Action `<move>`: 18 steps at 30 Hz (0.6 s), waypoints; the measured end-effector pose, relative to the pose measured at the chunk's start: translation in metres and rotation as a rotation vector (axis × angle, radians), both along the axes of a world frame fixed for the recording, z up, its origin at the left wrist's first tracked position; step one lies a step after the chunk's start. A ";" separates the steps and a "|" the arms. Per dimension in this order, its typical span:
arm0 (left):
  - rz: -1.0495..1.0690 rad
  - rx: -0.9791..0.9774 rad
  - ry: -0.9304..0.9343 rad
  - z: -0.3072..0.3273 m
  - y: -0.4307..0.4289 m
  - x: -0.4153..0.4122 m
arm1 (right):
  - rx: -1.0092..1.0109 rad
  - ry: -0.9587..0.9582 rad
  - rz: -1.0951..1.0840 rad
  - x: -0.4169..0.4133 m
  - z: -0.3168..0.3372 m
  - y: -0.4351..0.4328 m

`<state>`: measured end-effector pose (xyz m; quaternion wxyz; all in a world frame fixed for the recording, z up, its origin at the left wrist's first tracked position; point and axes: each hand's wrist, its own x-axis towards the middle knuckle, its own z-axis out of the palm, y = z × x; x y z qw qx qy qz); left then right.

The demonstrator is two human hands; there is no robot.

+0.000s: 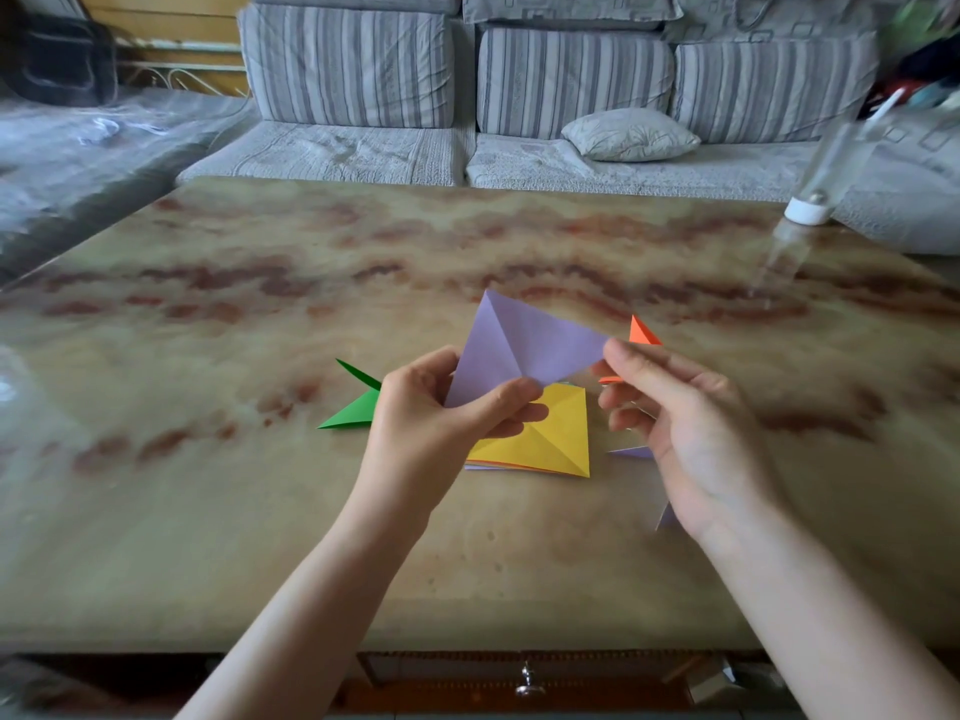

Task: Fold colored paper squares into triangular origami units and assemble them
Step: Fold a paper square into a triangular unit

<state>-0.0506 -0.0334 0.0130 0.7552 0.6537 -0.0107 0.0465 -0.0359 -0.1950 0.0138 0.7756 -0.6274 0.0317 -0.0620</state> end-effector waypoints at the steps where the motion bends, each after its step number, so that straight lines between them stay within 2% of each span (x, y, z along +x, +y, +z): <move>1: -0.001 -0.003 -0.001 0.000 -0.001 -0.001 | 0.003 0.000 -0.015 0.000 0.000 -0.001; 6: 0.020 -0.021 -0.002 0.001 -0.004 -0.001 | 0.053 0.002 -0.059 0.001 -0.004 0.000; 9: 0.039 -0.033 -0.005 0.001 -0.003 -0.001 | 0.123 -0.001 0.024 0.000 0.000 -0.002; 13: 0.010 -0.007 -0.005 0.001 -0.005 -0.003 | -0.036 0.006 0.163 -0.010 -0.001 0.011; 18: -0.064 0.015 0.030 -0.002 -0.009 -0.003 | -0.088 0.000 0.005 -0.009 -0.003 0.017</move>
